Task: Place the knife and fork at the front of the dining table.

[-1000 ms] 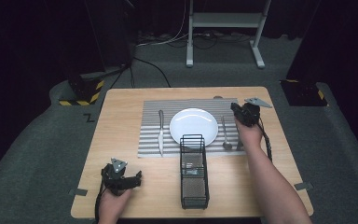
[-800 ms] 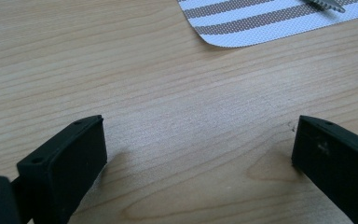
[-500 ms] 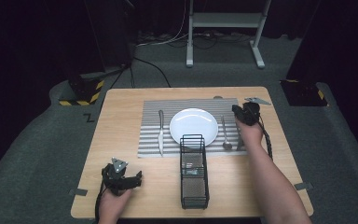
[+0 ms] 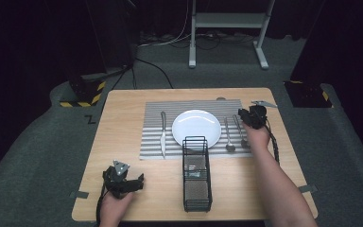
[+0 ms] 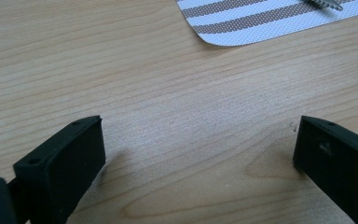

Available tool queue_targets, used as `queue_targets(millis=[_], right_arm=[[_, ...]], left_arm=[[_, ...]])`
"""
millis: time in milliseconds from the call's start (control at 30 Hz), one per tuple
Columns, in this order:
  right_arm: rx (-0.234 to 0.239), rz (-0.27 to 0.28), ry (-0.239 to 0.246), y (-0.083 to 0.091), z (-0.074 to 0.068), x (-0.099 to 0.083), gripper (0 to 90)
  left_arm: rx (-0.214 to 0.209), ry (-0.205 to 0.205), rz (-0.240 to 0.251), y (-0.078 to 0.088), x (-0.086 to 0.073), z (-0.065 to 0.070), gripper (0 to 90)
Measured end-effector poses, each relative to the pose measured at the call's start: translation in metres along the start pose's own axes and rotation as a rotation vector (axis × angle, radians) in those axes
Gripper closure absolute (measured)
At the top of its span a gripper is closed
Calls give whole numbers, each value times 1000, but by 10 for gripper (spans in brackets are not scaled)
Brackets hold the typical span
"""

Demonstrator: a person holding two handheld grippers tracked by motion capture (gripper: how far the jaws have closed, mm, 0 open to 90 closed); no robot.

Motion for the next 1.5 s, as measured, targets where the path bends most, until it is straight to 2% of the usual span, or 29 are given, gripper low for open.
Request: queue_targets(millis=[167, 367, 533, 700, 833, 967, 1033, 1233, 1367, 1500], right_arm=[[-6, 5, 21, 9, -2, -3, 721], [-8, 19, 83, 23, -9, -8, 551], [-22, 43, 90, 37, -14, -12, 385], [-54, 21, 114, 54, -19, -21, 258], [-115, -28, 153, 69, -25, -32, 215], [-111, -52, 151, 86, -29, -46, 175], [-107, -54, 165, 98, -32, -57, 161], [-113, -74, 157, 126, -31, -88, 158], [-126, -108, 149, 145, -29, -111, 157], [-120, -169, 148, 158, -28, -130, 147]], left_arm=[[3, 16, -7, -1, 1, -2, 22], [7, 30, -18, -2, 1, -3, 8], [-3, 41, -25, -2, 1, -4, 6], [-5, 41, -25, -2, 1, -4, 6], [-7, 41, -25, -2, 1, -4, 5], [-8, 40, -25, -2, 1, -4, 5], [-8, 40, -25, -2, 1, -4, 6], [-8, 40, -25, -2, 1, -4, 5], [-8, 40, -25, -2, 1, -4, 5], [-12, 41, -25, -2, 1, -4, 7]])
Point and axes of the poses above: each handheld gripper's, and its own axes: y roughly backward along the jaws, x roughly out of its top, z roughly to its right, the point moved 2 cm from there along -y, roughly forward along the jaws, and after that the axes turned 10 degrees about y, right-handed, at the moved point
